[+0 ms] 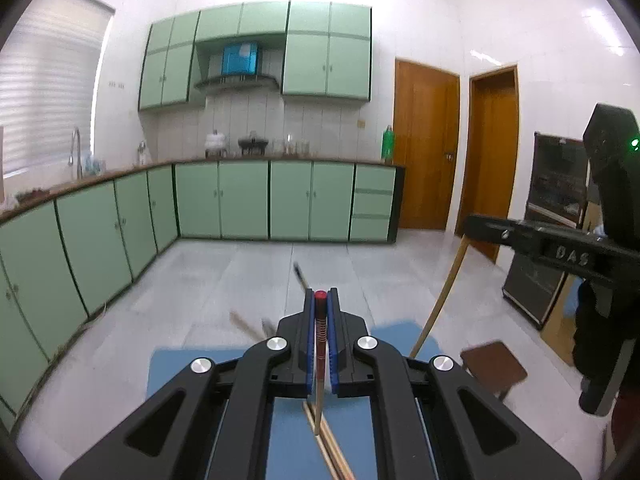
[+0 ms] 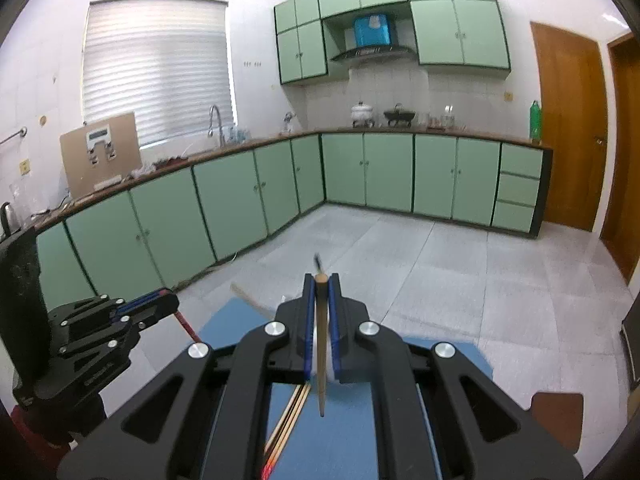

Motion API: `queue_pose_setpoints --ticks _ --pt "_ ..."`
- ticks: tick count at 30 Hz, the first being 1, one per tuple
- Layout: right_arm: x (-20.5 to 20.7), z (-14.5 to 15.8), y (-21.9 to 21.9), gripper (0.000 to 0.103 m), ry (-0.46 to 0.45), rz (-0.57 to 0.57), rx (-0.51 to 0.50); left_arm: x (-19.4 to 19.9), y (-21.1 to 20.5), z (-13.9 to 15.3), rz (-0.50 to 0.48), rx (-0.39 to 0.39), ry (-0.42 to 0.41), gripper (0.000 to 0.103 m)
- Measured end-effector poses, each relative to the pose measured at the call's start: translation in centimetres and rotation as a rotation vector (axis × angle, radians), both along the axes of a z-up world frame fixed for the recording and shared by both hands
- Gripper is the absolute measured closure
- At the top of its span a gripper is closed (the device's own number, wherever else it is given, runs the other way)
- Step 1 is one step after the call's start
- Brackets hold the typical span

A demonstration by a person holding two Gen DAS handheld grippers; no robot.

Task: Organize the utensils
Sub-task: 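Lift both chopsticks and drop them into the white utensil holder, then move both tools back over the remaining chopsticks on the mat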

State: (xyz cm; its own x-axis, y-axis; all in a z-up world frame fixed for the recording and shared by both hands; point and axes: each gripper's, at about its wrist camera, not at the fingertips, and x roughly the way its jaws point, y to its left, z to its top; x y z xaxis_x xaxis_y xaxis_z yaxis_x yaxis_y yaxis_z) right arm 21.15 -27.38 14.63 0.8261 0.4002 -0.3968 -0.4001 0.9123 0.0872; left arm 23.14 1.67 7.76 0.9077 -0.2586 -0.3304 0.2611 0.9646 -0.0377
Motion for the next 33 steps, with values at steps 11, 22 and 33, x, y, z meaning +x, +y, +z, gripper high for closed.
queue_pose_setpoints --ticks 11,22,33 --pt "9.2 1.3 0.2 0.097 -0.060 -0.088 0.013 8.8 -1.4 3.8 0.016 -0.015 -0.090 0.097" --pt "14.7 -6.4 2.1 0.097 0.107 -0.070 -0.020 15.4 -1.2 -3.8 0.055 0.004 0.059 0.097" --pt "14.2 -7.9 1.4 0.063 0.149 -0.104 0.008 16.0 -0.5 -5.4 0.055 0.007 0.126 0.091"
